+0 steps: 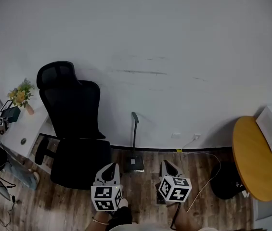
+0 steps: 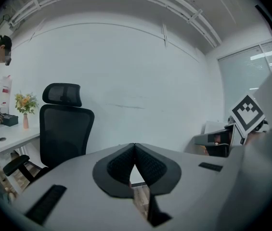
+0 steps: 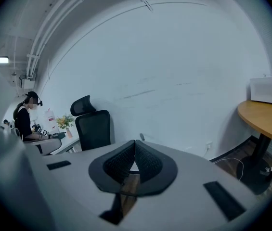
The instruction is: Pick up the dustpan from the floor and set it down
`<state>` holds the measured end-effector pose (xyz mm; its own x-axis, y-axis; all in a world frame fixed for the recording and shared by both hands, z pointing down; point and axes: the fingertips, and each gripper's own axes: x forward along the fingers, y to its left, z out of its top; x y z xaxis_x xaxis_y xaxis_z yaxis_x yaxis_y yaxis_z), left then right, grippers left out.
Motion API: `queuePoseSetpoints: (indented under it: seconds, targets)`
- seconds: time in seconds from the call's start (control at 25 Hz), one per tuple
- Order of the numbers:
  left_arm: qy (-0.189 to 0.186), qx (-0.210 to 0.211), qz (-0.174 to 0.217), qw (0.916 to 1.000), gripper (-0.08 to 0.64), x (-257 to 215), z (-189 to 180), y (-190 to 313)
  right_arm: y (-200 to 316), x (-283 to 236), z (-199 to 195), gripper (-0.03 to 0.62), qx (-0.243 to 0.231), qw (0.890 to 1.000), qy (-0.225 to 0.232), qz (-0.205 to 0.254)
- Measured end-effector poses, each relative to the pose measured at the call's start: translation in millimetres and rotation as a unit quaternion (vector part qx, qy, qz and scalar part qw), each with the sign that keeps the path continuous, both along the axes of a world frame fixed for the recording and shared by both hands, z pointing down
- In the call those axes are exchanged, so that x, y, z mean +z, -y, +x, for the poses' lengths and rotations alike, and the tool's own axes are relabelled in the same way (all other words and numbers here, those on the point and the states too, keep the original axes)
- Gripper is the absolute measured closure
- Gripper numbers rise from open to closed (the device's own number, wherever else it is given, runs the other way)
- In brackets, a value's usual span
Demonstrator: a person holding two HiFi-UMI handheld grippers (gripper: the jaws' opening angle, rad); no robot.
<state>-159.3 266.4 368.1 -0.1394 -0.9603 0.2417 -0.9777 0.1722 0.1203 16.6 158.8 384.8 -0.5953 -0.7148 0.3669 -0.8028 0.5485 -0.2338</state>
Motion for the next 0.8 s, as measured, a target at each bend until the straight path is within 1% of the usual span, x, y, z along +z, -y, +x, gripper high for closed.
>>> queuePoseSetpoints:
  seconds: [0.12, 0.24, 0.44, 0.8]
  targets:
    - [0.002, 0.007, 0.000, 1.0000, 0.543, 5, -2, 17, 13, 11, -4, 0.560, 0.003, 1.000, -0.004, -0.008]
    - [0.002, 0.012, 0.001, 0.9999, 0.543, 8, -9, 39, 33, 14, -10, 0.560, 0.008, 1.000, -0.006, -0.006]
    - [0.000, 0.015, 0.013, 0.9998, 0.543, 4, -32, 85, 78, 6, -28, 0.560, 0.014, 1.000, -0.006, 0.006]
    - [-0.009, 0.029, 0.022, 0.9993, 0.543, -7, -77, 181, 161, -8, -71, 0.560, 0.022, 1.000, -0.014, 0.012]
